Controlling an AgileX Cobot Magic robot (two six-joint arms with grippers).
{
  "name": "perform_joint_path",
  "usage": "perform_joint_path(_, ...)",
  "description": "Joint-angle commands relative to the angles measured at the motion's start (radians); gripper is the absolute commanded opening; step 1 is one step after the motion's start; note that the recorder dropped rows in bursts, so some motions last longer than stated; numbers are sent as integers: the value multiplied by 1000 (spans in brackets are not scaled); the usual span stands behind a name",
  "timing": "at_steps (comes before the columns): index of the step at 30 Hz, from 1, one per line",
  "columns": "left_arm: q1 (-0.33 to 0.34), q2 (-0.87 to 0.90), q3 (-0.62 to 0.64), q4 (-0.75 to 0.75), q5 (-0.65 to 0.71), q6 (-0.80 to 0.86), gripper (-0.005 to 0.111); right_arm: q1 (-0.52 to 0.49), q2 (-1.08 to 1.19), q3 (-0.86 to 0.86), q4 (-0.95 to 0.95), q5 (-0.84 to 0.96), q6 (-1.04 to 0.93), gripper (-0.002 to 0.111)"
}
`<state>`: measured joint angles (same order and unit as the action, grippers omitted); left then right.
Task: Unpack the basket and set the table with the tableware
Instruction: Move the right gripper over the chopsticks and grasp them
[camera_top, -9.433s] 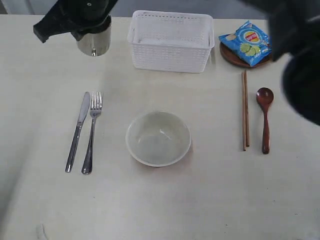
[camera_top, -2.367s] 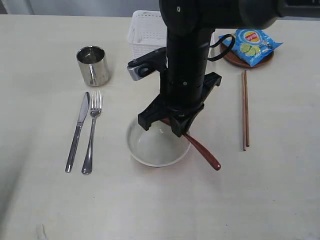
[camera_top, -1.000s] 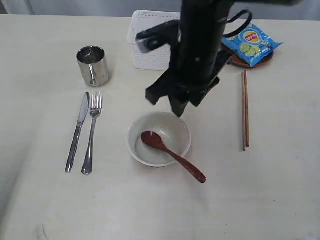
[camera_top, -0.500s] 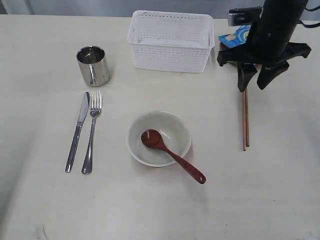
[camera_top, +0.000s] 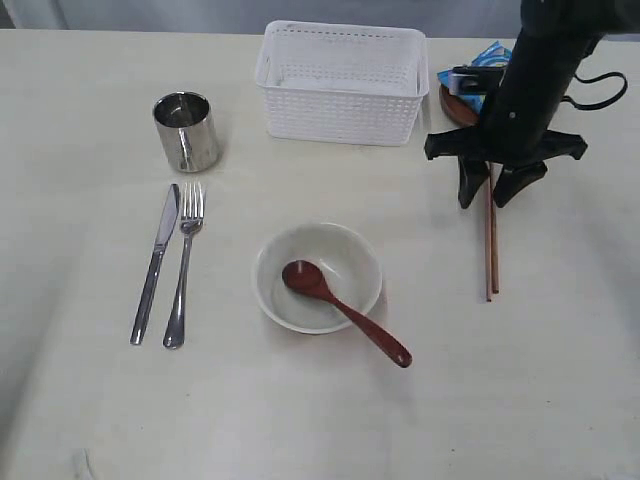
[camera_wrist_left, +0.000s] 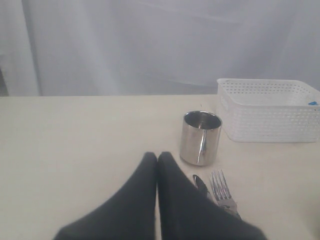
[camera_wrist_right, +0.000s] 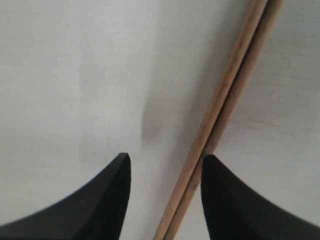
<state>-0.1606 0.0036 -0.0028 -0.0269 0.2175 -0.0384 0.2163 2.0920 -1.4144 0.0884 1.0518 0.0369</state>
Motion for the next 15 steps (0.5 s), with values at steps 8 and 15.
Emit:
perform_joint_path(8,-1,-4,3,-4,-6,0,0,-5,34,-4,2,-52,-7,44)
perform_joint_path(15,-1,-4,3,-4,-6,0,0,-5,41,-4,11,-46,-9,44)
